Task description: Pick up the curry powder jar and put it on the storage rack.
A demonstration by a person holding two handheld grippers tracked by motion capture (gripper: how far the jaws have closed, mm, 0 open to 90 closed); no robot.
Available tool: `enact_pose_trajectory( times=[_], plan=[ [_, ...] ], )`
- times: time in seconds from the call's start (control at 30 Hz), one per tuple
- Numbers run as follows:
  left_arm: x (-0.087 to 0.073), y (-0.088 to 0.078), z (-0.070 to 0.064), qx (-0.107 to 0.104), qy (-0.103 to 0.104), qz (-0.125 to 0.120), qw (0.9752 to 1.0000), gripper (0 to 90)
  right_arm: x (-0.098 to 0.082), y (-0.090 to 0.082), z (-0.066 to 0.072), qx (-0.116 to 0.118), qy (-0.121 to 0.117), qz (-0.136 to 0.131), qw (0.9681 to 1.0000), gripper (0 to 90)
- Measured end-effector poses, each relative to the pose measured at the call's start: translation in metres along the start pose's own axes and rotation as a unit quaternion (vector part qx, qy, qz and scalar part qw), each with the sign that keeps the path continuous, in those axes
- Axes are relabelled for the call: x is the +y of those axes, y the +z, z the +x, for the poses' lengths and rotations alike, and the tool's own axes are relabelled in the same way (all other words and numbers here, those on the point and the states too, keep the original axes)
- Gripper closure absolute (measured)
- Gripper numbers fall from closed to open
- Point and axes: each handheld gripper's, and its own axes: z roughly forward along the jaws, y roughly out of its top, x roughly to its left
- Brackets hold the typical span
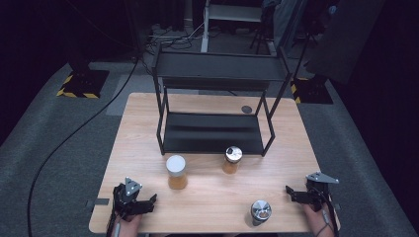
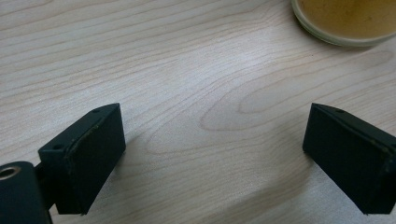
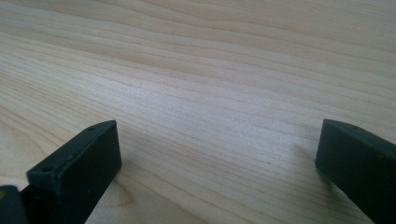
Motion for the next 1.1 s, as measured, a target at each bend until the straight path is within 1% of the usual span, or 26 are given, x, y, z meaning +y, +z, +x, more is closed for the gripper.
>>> enact_pose_trajectory(
  times=[0.33,0.4,0.5,0.53,0.7,0.87,0.9,0.93,1.03,1.1],
  plan=[
    [0.001,0.000,0.000,0.000,0.000,0.001,1.0000,5.7,0.000,0.000,0.000,0.000,0.000,0.000,1.0000,0.0],
    [0.000,-0.001,0.000,0.003,-0.005,0.002,1.0000,6.1,0.000,0.000,0.000,0.000,0.000,0.000,1.0000,0.0],
    [0.000,-0.004,0.003,-0.003,-0.020,0.000,0.9998,6.3,0.000,0.000,0.000,0.000,0.000,0.000,1.0000,0.0],
    [0.000,-0.004,0.003,-0.003,-0.020,0.000,0.9998,6.3,0.000,0.000,0.000,0.000,0.000,0.000,1.0000,0.0],
    [0.002,-0.015,0.002,-0.006,-0.021,-0.009,0.9997,6.5,0.000,0.000,0.000,0.000,0.000,0.000,1.0000,0.0],
    [0.005,-0.022,0.001,-0.012,-0.021,-0.015,0.9996,7.3,0.000,0.000,0.000,0.000,0.000,0.000,1.0000,0.0],
    [0.007,-0.026,0.001,-0.014,-0.024,-0.020,0.9994,7.8,0.000,0.000,0.000,0.000,0.000,0.000,1.0000,0.0],
    [0.007,-0.026,0.001,-0.014,-0.024,-0.020,0.9994,7.8,0.000,0.000,0.000,0.000,0.000,0.000,1.0000,0.0],
    [0.008,-0.031,0.000,-0.020,-0.028,-0.034,0.9988,7.8,0.000,0.000,0.000,0.000,0.000,0.000,1.0000,0.0],
    [0.013,-0.036,-0.003,-0.025,-0.022,-0.041,0.9986,7.8,0.000,0.000,0.000,0.001,0.000,0.000,1.0000,0.0]
  ],
)
